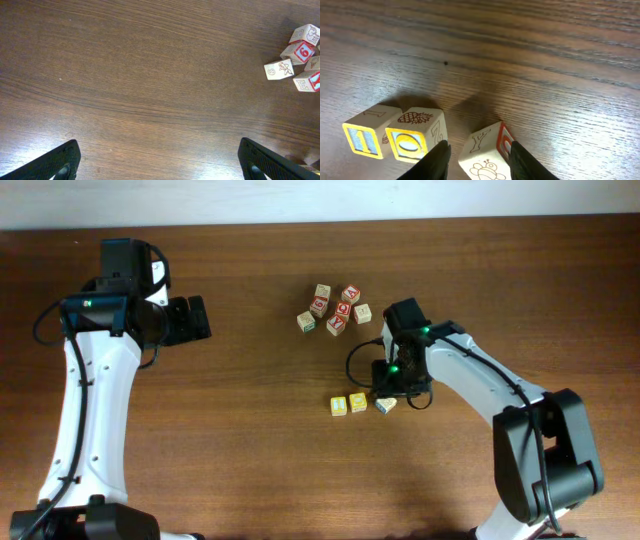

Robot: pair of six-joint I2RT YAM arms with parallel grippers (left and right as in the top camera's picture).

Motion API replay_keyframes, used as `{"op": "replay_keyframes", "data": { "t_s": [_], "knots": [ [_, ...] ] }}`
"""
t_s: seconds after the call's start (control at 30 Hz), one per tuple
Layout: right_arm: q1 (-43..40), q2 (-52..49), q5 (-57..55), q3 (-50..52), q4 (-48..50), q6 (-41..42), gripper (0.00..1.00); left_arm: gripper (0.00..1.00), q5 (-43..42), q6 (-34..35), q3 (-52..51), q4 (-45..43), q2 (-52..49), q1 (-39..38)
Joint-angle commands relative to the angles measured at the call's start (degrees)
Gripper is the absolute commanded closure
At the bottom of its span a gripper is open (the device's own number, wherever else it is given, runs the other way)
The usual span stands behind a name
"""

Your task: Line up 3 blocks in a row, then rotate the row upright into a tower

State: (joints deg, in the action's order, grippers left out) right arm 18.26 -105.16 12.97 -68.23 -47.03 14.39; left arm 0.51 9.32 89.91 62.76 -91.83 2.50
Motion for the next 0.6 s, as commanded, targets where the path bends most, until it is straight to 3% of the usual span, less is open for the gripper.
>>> {"op": "replay_keyframes", "data": {
  "t_s": [0.0,0.07,0.13,0.57],
  "knots": [
    [-1.7,-0.3,-1.4,-8.0,-6.9,-4.4,0.53,0.01,0.4,0.7,0.9,-0.1,-0.1,0.3],
    [-1.6,-0.3,-1.4,-9.5,-12.3,-15.1,0.51,0.01,0.4,0.7,0.9,-0.1,-0.1,0.3],
    [-0.2,-0.4,-1.4,-5.6,-11.6,-21.5,0.48,0.01,0.4,0.7,0.9,-0.1,-0.1,0.3],
    [3.1,-2.2,-7.3,-1.4,-5.3,-22.5,0.45,0.01,0.4,0.7,0.9,-0.1,-0.1,0.3]
  ]
}}
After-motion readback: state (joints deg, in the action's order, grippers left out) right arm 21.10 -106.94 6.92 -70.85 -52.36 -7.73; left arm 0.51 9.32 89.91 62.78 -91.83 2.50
